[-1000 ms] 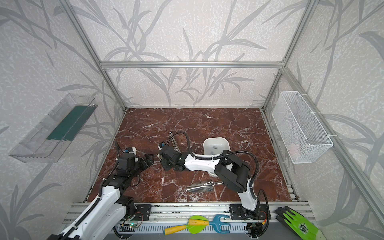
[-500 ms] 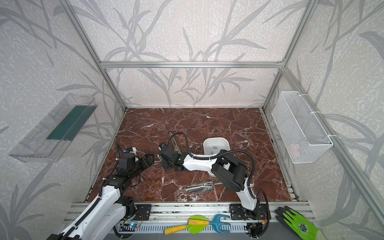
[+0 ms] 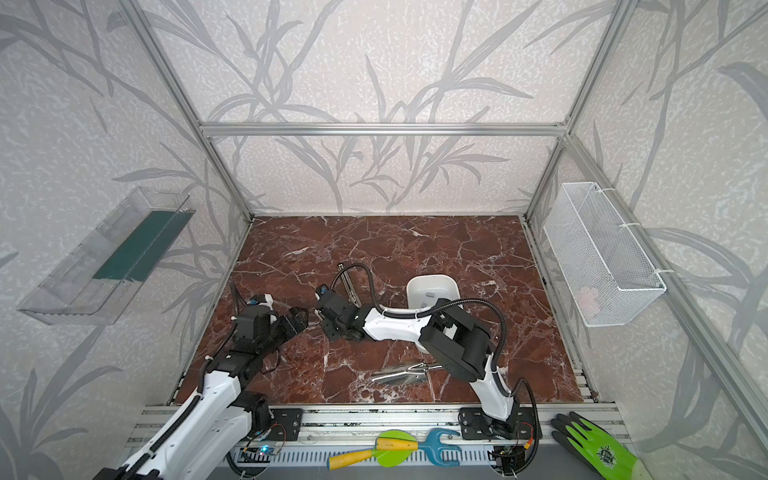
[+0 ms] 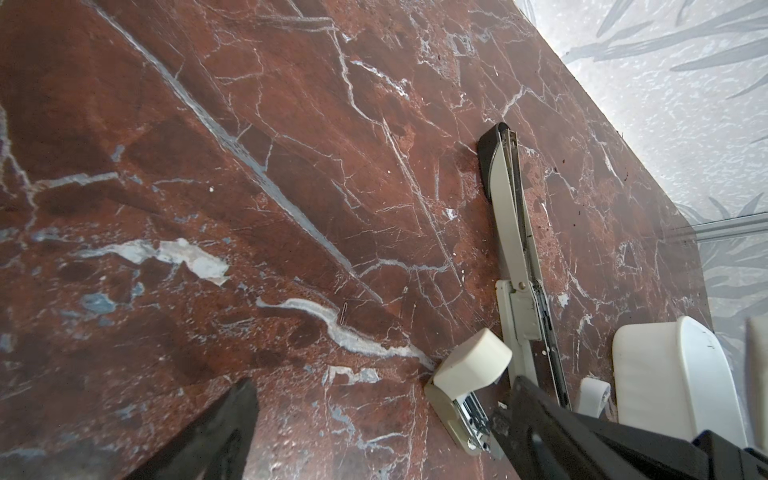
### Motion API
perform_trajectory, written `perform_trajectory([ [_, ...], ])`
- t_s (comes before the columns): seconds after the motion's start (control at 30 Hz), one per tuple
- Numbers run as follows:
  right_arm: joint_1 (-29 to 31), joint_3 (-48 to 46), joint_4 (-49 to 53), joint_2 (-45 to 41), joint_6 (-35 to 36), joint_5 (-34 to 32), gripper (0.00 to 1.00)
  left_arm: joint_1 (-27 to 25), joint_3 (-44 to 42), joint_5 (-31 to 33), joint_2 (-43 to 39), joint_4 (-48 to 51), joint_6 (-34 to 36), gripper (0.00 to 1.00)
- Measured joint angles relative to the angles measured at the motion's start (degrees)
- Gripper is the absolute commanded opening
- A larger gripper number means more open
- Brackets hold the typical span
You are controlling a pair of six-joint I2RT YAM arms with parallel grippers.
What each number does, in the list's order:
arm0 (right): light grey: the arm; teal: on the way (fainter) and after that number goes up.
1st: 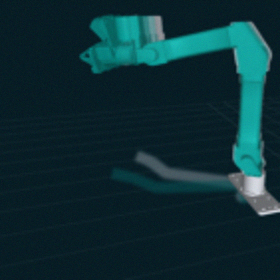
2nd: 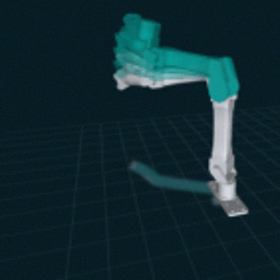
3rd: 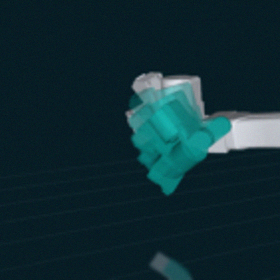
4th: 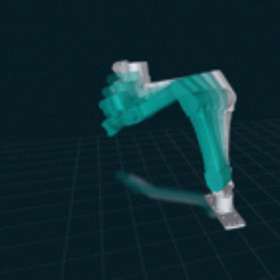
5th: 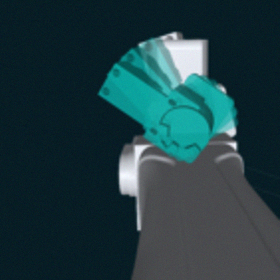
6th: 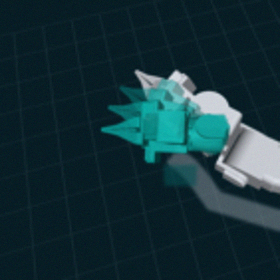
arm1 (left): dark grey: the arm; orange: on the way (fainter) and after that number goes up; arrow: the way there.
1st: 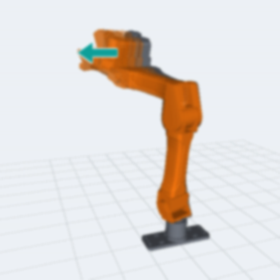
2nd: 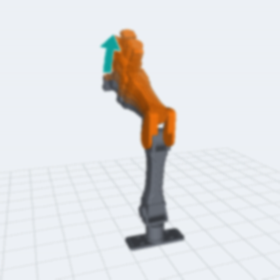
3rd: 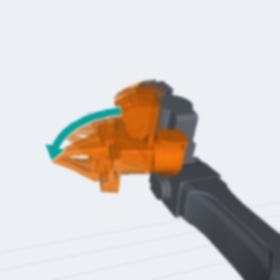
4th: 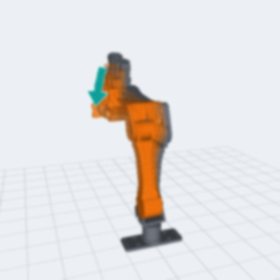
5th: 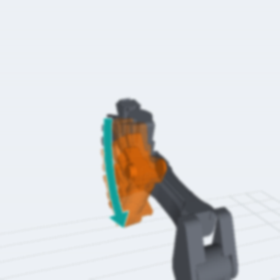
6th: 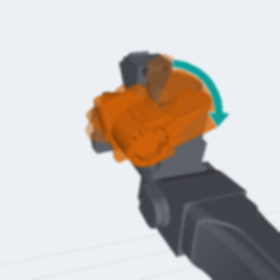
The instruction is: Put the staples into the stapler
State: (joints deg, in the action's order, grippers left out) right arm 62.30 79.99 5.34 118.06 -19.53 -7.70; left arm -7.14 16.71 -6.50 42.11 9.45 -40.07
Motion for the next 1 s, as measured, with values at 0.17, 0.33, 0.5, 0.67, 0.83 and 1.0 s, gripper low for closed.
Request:
perform_trajectory([
  [0.17, -0.07, 0.0, 0.02, 0.31, 1.79, 0.0, 0.11, 0.09, 0.0, -0.04, 0.0, -0.04, 0.0, 0.95],
  [0.33, -0.07, 0.0, -0.22, 0.33, 3.48, 0.0, 0.11, 0.09, 0.0, -0.04, 0.02, -0.04, 0.0, 0.95],
  [0.5, -0.07, 0.0, -0.68, 0.92, 4.39, 0.04, 0.11, 0.09, 0.0, -0.04, 0.04, -0.04, 0.0, 0.95],
  [0.67, -0.07, 0.0, -0.81, 1.53, 4.87, 0.07, 0.11, 0.09, 0.0, -0.04, 0.11, -0.07, 0.0, 0.95],
  [0.83, -0.07, 0.0, -0.85, 1.57, 5.22, 0.07, 0.11, 0.09, 0.0, -0.07, 0.15, -0.07, 0.0, 0.95],
  [1.0, -0.07, 0.0, -0.94, 1.6, 5.29, 0.15, 0.11, 0.09, 0.0, -0.07, 0.15, -0.07, 0.0, 0.95],
])
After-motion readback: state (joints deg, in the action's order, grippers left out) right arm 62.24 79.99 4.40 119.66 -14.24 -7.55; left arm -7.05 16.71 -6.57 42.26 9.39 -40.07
